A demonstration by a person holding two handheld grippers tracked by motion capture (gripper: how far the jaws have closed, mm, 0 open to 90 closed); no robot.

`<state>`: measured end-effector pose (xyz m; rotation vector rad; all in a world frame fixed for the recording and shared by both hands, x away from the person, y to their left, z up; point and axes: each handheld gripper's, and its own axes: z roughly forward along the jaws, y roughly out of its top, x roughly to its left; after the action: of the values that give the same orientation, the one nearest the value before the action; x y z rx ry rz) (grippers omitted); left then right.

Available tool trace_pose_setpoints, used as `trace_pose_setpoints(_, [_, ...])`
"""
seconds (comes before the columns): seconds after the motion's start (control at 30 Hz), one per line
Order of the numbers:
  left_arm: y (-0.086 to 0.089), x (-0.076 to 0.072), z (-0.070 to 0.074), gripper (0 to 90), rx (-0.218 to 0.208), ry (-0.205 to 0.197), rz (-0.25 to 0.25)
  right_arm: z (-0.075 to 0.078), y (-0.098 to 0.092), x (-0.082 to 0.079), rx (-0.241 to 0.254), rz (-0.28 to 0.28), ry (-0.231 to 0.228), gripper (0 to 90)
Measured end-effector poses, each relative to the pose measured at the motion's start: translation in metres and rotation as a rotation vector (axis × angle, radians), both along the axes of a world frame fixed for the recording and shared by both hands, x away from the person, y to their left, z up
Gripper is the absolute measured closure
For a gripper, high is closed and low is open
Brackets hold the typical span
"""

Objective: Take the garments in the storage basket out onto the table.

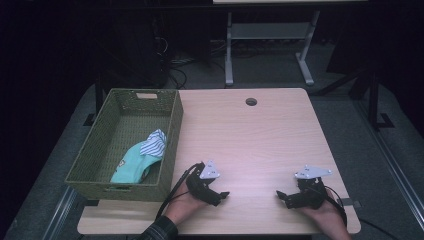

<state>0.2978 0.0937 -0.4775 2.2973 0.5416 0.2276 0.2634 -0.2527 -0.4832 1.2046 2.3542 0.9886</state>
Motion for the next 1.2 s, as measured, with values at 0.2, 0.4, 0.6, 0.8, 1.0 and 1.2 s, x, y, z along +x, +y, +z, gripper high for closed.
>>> trace_pose_setpoints(0.2, [0.0,0.002,0.0,12.2,0.0,0.001,0.0,0.0,0.0,0.0,0.002,-0.004,0.007,0.6])
trace_pose_setpoints(0.4, [-0.002,0.007,0.002,12.3,0.019,0.007,-0.006,0.0,0.0,0.0,0.002,-0.004,0.006,0.5])
trace_pose_setpoints(0.6, [0.0,0.01,0.004,12.5,0.022,0.025,0.006,0.0,0.001,0.0,0.005,0.0,0.011,0.5])
trace_pose_setpoints(0.8, [0.003,0.012,0.007,12.6,0.007,0.036,0.014,0.0,0.001,0.0,0.005,0.002,0.01,0.5])
trace_pose_setpoints(1.0, [0.008,0.015,0.014,12.7,0.006,0.038,0.037,0.0,0.001,0.0,0.006,0.001,0.008,0.5])
trace_pose_setpoints(1.2, [0.009,0.016,0.018,12.7,0.029,0.032,0.045,0.0,0.001,0.0,0.007,0.001,0.009,0.5])
